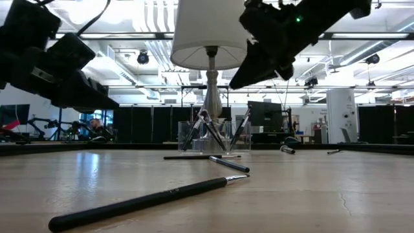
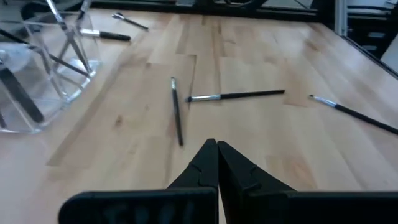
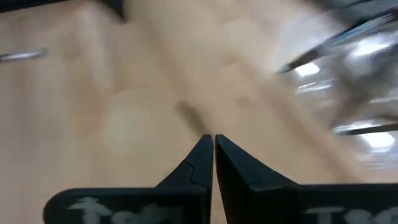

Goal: Put items in baskets/containers
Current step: Put the black eyeshadow brush into the transparent organizer

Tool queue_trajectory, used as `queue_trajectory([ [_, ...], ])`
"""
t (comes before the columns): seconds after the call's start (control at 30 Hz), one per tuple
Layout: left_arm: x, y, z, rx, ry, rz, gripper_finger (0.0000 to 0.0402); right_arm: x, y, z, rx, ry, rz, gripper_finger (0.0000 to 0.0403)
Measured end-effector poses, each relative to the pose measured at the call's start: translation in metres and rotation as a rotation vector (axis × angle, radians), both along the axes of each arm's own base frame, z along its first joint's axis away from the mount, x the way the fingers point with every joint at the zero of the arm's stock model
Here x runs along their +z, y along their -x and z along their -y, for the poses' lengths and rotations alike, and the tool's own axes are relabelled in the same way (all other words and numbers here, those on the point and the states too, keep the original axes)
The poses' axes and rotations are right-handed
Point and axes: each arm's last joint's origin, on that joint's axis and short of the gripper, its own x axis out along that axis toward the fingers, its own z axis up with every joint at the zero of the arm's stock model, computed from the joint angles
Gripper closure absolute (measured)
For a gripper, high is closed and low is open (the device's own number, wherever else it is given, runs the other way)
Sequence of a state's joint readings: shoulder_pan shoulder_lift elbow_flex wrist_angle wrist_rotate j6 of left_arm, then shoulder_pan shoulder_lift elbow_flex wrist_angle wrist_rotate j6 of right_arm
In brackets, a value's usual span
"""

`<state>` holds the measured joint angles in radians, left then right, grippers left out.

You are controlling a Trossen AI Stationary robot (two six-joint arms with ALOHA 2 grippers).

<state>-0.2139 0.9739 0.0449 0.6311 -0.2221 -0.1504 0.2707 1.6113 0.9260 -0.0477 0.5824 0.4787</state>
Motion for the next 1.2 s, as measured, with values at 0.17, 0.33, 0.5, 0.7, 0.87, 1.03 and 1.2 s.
queue_trajectory([
  [0.17,-0.005,0.001,0.004,-0.012,0.008,-0.039,0.0401,-0.001,-0.008,-0.016,0.176,-0.129,-0.035,0.0390],
  [0.33,-0.008,0.000,0.003,0.018,-0.007,-0.061,0.0401,-0.002,-0.018,-0.040,0.260,-0.093,-0.066,0.0390],
  [0.5,-0.009,-0.001,0.003,0.029,0.003,-0.060,0.0401,-0.007,-0.031,-0.040,0.047,-0.141,-0.148,0.0376],
  [0.7,-0.009,-0.001,0.003,0.042,0.016,-0.057,0.0401,-0.015,-0.066,-0.011,-0.177,-0.261,-0.195,0.0305],
  [0.87,-0.009,-0.001,0.003,0.047,0.029,-0.061,0.0401,-0.035,-0.088,0.007,-0.252,-0.355,-0.281,0.0257],
  [1.03,-0.010,-0.001,0.003,0.046,0.023,-0.066,0.0401,-0.055,-0.094,0.007,-0.327,-0.380,-0.312,0.0256],
  [1.2,-0.010,-0.001,0.003,0.039,0.002,-0.070,0.0401,-0.056,-0.091,0.011,-0.411,-0.361,-0.294,0.0271],
])
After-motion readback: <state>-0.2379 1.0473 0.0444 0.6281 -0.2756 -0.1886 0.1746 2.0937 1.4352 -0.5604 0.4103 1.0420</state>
